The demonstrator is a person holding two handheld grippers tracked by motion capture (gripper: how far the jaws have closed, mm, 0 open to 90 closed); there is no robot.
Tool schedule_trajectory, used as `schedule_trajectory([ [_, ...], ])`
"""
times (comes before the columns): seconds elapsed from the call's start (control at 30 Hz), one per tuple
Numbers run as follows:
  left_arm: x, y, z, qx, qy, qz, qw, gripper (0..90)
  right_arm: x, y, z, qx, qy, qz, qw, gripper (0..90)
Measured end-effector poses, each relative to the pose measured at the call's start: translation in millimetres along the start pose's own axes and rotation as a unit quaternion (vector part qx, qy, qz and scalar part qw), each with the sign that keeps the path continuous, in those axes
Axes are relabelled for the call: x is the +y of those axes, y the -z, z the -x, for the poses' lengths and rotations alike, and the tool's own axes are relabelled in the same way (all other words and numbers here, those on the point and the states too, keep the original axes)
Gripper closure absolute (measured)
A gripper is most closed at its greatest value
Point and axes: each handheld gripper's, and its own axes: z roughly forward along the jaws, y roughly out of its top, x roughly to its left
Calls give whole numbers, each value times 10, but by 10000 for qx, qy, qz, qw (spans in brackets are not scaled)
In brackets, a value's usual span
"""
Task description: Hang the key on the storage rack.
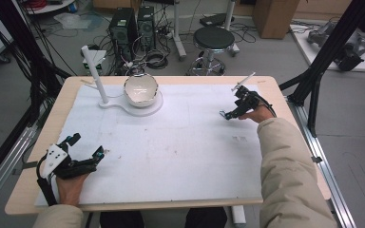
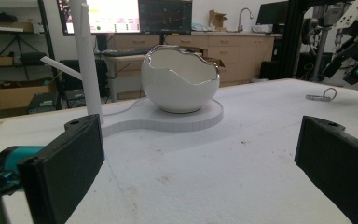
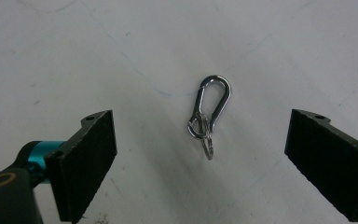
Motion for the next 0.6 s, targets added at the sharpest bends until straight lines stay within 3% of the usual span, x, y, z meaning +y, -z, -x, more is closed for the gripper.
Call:
schedule_trajectory([
  [0.07, 0, 1, 0, 2, 1, -3, 10000, 18, -3, -19, 11, 27, -41, -27, 10000, 101],
  [0.1, 0, 0, 1, 2, 5, 2, 10000, 18, -4, -35, 19, 196, -34, -91, 9998, 213],
  [0.17, 0, -1, 1, 0, 20, 11, 10000, 18, 1, -54, 21, 96, -4, -123, 9999, 215],
  [0.3, 0, 0, 1, 1, 2, 4, 10000, 18, 5, -88, 31, 44, 29, -231, 9997, 300],
  [0.47, -1, 0, 1, 2, 4, 11, 10000, 17, 1, -122, 32, 17, 61, -487, 9988, 454],
  [0.6, -1, 1, 3, 5, 3, 17, 10000, 18, 8, -122, 42, -24, 143, -466, 9988, 571],
])
